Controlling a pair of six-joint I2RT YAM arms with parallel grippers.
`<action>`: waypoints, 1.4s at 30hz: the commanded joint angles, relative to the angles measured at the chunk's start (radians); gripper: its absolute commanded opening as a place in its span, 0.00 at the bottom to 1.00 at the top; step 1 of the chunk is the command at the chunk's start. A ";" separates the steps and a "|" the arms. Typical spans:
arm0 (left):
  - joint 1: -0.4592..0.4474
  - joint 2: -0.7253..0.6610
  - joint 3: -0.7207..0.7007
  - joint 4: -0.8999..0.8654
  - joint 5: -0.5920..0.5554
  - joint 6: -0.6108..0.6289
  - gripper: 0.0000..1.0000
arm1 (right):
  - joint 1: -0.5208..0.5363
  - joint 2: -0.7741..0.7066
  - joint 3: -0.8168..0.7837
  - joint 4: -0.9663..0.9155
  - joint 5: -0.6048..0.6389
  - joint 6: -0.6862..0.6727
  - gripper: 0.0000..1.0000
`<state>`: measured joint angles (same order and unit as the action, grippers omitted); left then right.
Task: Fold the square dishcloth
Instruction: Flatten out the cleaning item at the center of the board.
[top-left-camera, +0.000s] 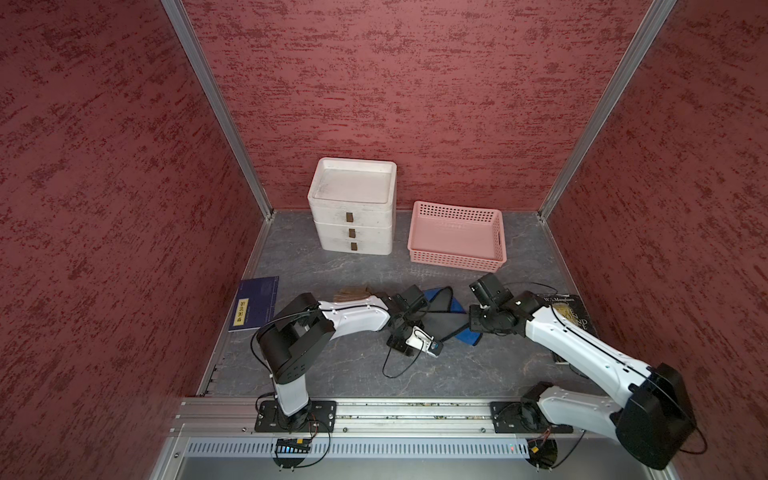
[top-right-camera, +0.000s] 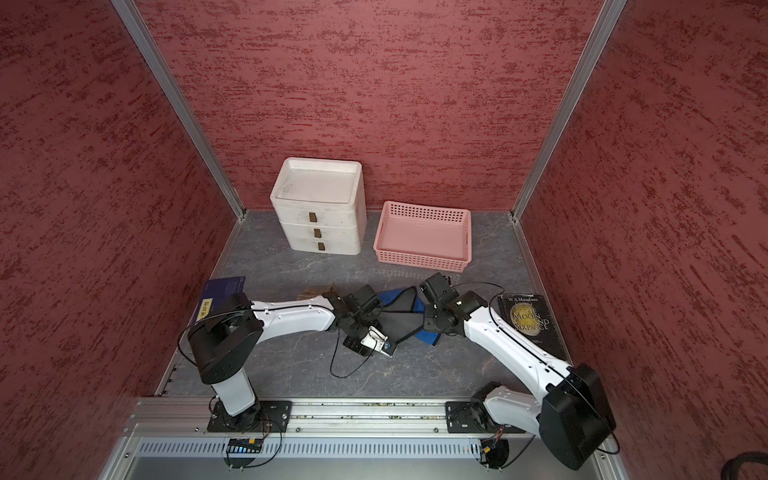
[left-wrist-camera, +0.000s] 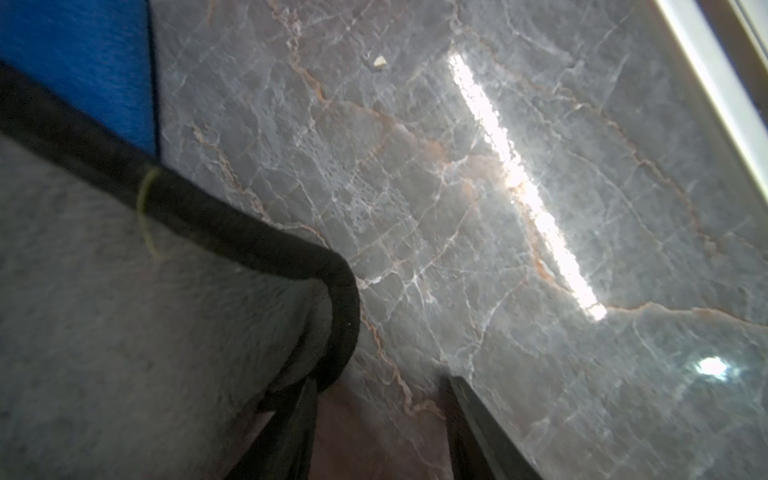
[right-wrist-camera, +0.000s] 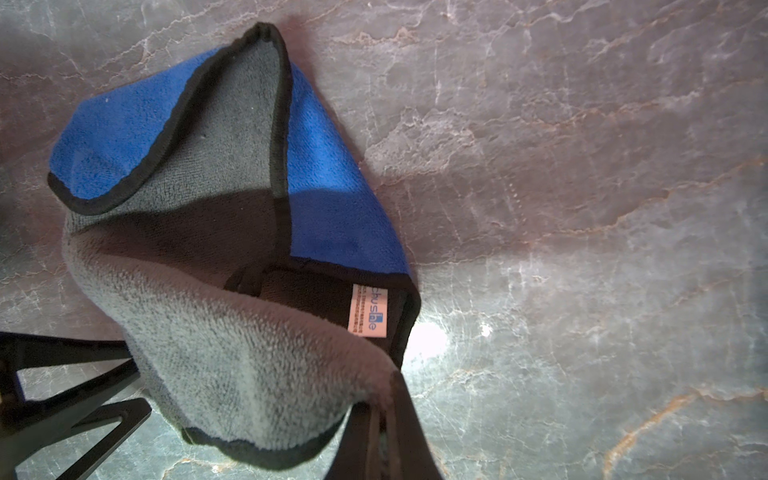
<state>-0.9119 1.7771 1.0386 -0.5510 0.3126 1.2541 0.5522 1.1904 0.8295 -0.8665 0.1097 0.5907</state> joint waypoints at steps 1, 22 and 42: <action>-0.011 0.043 0.043 -0.010 0.004 0.021 0.53 | -0.016 0.007 0.017 -0.012 0.019 0.007 0.00; -0.039 -0.016 0.089 -0.101 0.001 0.079 0.50 | -0.031 0.046 0.020 -0.014 0.006 0.014 0.00; 0.003 0.137 0.119 -0.087 -0.017 0.069 0.16 | -0.053 0.060 0.013 0.010 -0.028 0.011 0.00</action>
<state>-0.9276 1.9095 1.1934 -0.5823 0.3134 1.3163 0.5117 1.2526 0.8272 -0.8642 0.0956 0.5961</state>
